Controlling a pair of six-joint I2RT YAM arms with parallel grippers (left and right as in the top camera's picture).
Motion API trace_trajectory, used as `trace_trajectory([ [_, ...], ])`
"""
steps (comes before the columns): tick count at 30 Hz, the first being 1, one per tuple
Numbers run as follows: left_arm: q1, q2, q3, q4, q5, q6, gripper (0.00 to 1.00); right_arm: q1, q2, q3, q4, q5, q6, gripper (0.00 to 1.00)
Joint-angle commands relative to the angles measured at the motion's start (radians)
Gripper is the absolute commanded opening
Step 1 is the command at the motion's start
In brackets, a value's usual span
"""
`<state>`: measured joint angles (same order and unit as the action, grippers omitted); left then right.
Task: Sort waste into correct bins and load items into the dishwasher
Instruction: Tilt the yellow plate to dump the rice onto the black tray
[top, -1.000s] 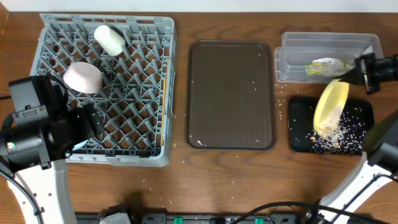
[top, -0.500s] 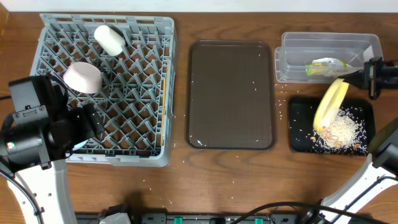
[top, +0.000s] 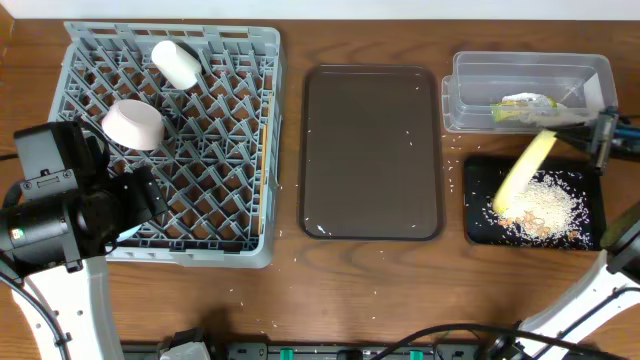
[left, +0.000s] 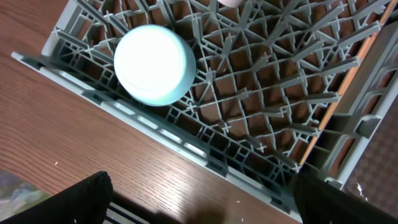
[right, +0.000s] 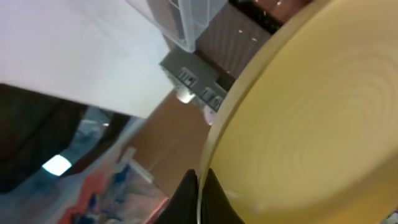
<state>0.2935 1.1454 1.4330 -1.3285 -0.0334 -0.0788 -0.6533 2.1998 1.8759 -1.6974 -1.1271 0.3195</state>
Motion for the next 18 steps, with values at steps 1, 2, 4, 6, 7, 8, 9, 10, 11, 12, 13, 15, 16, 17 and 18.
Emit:
trace_trajectory([
  [1,-0.002,-0.002,0.016,-0.003,-0.012,-0.009,0.94,-0.038,-0.021,0.003,-0.004,-0.039,-0.053,0.02],
  [2,-0.002,-0.002,0.016,-0.002,-0.012,-0.009,0.94,-0.045,-0.022,0.003,-0.005,-0.045,-0.071,0.02],
  [4,-0.002,-0.002,0.016,-0.003,-0.012,-0.009,0.94,-0.058,-0.029,0.003,0.018,-0.017,-0.074,0.01],
  [6,-0.002,-0.002,0.016,-0.003,-0.012,-0.009,0.94,-0.068,-0.029,0.003,0.076,0.034,-0.017,0.02],
  [7,-0.002,-0.002,0.016,-0.003,-0.012,-0.009,0.94,-0.072,-0.029,0.002,0.064,0.037,-0.019,0.02],
  [8,-0.002,-0.002,0.016,-0.003,-0.012,-0.009,0.94,-0.074,-0.029,0.002,0.034,0.014,-0.052,0.02],
  [9,-0.002,-0.002,0.016,-0.003,-0.012,-0.009,0.94,-0.076,-0.031,0.002,0.013,-0.031,-0.104,0.02],
  [10,-0.002,-0.002,0.016,-0.003,-0.012,-0.009,0.94,-0.077,-0.031,0.002,0.018,-0.046,-0.116,0.02],
  [11,-0.002,-0.002,0.016,-0.003,-0.012,-0.009,0.94,-0.08,-0.031,0.002,0.034,-0.044,-0.109,0.02],
  [12,-0.002,-0.002,0.016,-0.003,-0.012,-0.009,0.94,-0.081,-0.031,0.002,0.04,-0.045,-0.099,0.02],
  [13,-0.002,-0.002,0.016,-0.003,-0.012,-0.009,0.94,-0.082,-0.031,0.002,0.022,-0.053,-0.098,0.01],
  [15,-0.002,-0.002,0.016,-0.003,-0.012,-0.009,0.94,-0.082,-0.036,0.002,0.003,-0.103,-0.148,0.01],
  [16,-0.002,-0.002,0.016,-0.002,-0.012,-0.009,0.94,-0.082,-0.036,0.002,0.043,-0.093,-0.13,0.02],
  [17,-0.002,-0.002,0.016,-0.003,-0.012,-0.009,0.94,-0.082,-0.036,0.001,0.074,-0.059,-0.084,0.02],
  [18,-0.002,-0.002,0.016,-0.003,-0.012,-0.009,0.94,-0.082,-0.035,0.001,0.059,-0.024,-0.048,0.01],
])
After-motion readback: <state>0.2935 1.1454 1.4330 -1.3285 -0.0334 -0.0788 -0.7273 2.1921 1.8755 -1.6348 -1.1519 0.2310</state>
